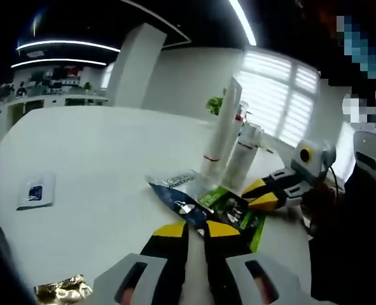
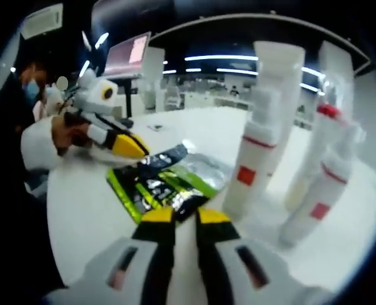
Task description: Arrange the skincare products in the storage area until every visible bottle or jar stands upright without overlapping.
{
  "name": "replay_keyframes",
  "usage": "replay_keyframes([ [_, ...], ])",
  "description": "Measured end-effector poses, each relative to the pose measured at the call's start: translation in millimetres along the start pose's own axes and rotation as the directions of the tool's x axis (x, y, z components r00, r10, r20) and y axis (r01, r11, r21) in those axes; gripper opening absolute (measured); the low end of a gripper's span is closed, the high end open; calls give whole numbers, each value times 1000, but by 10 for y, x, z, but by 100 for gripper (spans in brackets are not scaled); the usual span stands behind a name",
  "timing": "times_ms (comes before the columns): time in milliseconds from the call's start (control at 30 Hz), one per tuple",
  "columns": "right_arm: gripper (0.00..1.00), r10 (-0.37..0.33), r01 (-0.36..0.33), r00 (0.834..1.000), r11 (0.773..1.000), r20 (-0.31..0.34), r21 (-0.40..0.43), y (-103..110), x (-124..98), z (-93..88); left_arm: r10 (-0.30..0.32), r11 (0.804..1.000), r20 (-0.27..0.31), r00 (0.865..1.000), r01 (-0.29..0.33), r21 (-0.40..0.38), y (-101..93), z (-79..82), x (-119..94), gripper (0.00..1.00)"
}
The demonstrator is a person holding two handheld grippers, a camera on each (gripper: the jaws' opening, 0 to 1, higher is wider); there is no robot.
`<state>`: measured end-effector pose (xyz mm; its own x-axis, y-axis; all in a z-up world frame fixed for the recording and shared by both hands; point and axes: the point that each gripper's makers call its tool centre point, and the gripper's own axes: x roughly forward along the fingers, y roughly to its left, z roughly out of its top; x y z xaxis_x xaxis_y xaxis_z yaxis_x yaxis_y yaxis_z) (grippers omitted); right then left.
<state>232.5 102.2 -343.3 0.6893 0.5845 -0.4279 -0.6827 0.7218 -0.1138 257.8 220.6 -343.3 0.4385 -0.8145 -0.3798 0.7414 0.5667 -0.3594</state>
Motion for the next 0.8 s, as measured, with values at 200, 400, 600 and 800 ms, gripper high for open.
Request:
replay_keyframes([
  [200, 8, -20, 20, 1000, 1000, 19, -12, -22, -21, 67, -7, 1000, 37, 999, 6, 8, -38, 78, -27, 7],
  [400, 8, -21, 23, 998, 999, 58, -27, -3, -10, 179, -33, 999, -9, 999, 33, 35, -124, -5, 78, 6],
  [600, 7, 33, -33, 999, 999, 25, -17, 112, 91, 113, -24, 998, -37, 999, 26, 49, -104, -50, 88, 5],
  [800, 9, 52, -52, 999, 999, 3, -15, 147, 110, 72, -32, 998, -53, 998, 35, 55, -112, -87, 86, 5],
])
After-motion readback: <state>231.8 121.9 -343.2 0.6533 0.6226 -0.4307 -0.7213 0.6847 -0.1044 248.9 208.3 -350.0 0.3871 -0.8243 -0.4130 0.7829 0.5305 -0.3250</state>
